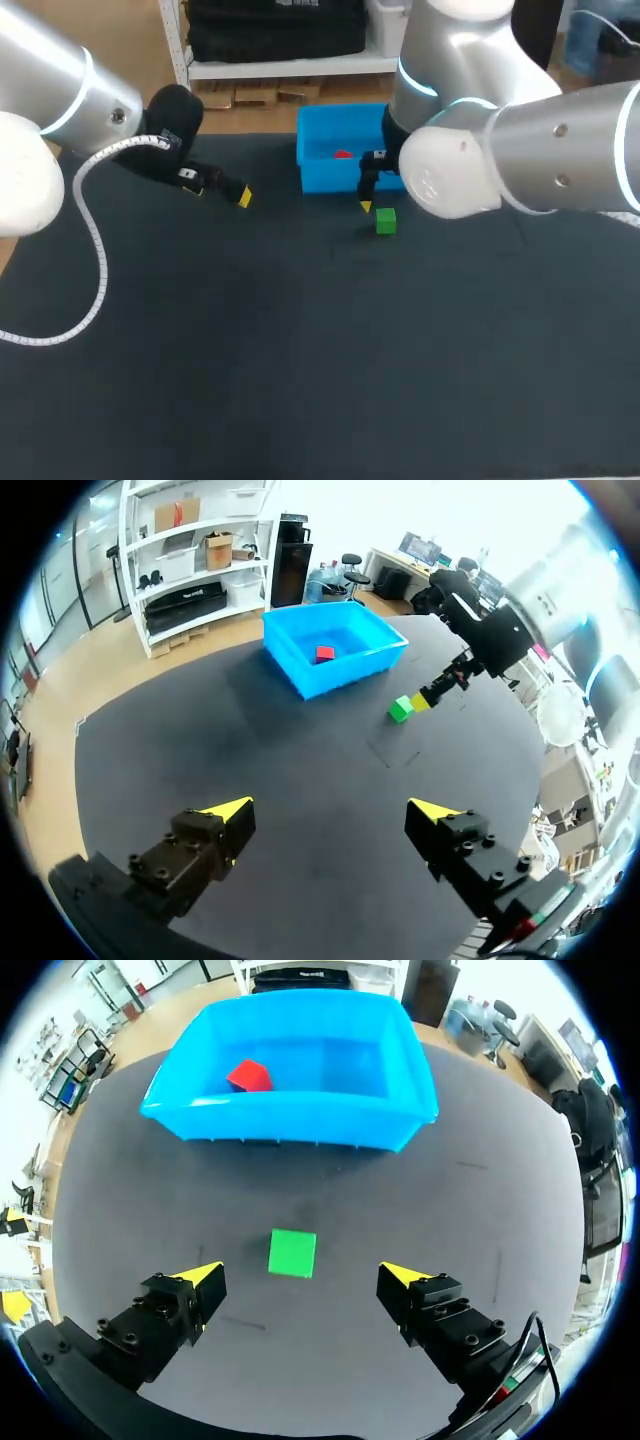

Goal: Use the left arm to pick the red cube and place it into the blue plastic box first, then use the right arm to grasp the green cube and put it into the same blue plastic box after the first action is fully finished.

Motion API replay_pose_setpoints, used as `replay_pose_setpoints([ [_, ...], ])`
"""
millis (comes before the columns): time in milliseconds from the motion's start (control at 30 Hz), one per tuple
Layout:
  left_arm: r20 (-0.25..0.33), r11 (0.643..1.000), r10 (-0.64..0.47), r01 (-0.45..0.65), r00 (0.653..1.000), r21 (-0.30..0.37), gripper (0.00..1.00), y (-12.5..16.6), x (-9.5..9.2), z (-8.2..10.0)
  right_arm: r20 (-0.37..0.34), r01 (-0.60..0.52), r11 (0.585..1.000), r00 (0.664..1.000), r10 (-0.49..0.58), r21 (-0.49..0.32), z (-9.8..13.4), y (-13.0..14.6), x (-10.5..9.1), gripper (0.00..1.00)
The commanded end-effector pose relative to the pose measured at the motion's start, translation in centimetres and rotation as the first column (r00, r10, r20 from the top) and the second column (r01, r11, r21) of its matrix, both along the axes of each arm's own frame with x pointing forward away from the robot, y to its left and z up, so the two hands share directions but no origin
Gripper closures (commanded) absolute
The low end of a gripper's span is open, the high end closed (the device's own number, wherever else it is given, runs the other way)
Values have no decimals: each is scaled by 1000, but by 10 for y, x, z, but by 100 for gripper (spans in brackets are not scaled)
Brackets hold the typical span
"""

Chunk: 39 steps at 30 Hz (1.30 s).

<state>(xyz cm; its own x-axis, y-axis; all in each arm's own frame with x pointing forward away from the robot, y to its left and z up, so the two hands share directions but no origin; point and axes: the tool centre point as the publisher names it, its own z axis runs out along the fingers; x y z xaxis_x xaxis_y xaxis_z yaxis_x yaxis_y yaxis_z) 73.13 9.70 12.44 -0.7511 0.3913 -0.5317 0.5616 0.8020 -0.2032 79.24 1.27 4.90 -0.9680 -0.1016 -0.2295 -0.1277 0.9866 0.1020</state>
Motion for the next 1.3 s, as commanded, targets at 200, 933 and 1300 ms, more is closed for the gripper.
replay_pose_setpoints([
  [200,2,1000,-4,5,1000,-5,0,1,0,-1,11,-4,1000,1000,4,0,-22,-1,6,0],
  [933,2,1000,-4,5,1000,-5,0,1,0,-1,17,-49,997,999,50,-52,-46,7,16,0],
  [1300,2,1000,-4,5,1000,-5,0,1,0,-1,11,-51,997,999,51,-61,-49,10,21,0],
])
